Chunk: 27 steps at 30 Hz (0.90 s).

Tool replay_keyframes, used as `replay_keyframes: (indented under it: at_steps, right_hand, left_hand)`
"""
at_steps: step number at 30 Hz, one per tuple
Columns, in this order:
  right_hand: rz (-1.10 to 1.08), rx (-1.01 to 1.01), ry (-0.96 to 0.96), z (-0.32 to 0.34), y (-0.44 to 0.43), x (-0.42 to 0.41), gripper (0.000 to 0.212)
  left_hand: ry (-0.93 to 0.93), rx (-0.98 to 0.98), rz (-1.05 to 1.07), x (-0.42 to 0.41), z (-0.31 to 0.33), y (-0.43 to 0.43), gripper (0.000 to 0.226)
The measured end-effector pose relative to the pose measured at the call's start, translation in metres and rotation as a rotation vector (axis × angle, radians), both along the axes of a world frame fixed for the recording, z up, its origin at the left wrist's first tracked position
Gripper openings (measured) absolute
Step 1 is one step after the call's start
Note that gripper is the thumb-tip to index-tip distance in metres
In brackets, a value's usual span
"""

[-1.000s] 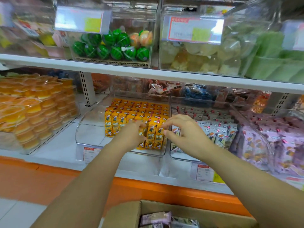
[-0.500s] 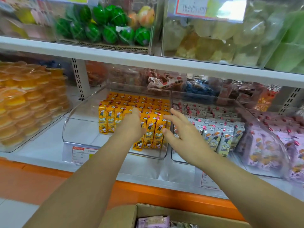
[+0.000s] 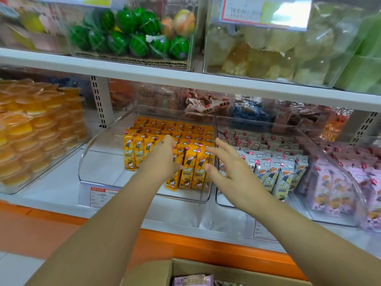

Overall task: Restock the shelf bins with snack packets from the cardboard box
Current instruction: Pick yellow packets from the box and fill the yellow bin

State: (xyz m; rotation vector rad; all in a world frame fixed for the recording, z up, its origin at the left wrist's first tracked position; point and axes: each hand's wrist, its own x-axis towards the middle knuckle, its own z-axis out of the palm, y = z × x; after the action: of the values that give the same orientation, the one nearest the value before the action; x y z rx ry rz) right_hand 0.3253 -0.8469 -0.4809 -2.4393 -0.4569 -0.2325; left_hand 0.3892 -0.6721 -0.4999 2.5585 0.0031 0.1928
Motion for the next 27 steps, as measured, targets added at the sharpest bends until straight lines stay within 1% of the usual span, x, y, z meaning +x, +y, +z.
replay_keyframes:
  at_steps: [5,9,12,16,20,22,24,27]
  right_hand:
    - [-0.013,0.037,-0.028,-0.001,0.000,-0.005,0.046]
    - [-0.014,0.029,-0.064,0.001,0.001,-0.009,0.047]
    - [-0.004,0.051,-0.104,0.007,0.000,-0.020,0.045]
    - [0.014,0.091,-0.231,0.012,-0.013,-0.045,0.035]
    - [0.018,0.140,-0.239,0.004,-0.031,-0.082,0.027]
    - [0.012,0.155,-0.199,-0.006,-0.043,-0.104,0.027]
    - [-0.009,0.159,-0.138,-0.022,-0.059,-0.127,0.027]
    - [-0.055,0.138,-0.047,-0.058,-0.088,-0.158,0.026]
  left_hand:
    - [0.023,-0.010,0.004,-0.005,0.004,0.005,0.054]
    - [0.007,0.066,0.002,-0.017,0.012,0.008,0.053]
    - [-0.120,0.136,-0.018,-0.037,0.024,0.002,0.042]
    - [-0.304,0.092,-0.112,-0.080,0.039,-0.026,0.021]
    - [-0.399,0.046,-0.196,-0.125,0.033,-0.048,0.014]
    - [-0.399,-0.032,-0.218,-0.146,0.022,-0.057,0.013]
    - [-0.357,-0.111,-0.249,-0.166,0.004,-0.069,0.014]
    - [-0.241,-0.106,-0.332,-0.187,-0.036,-0.088,0.014]
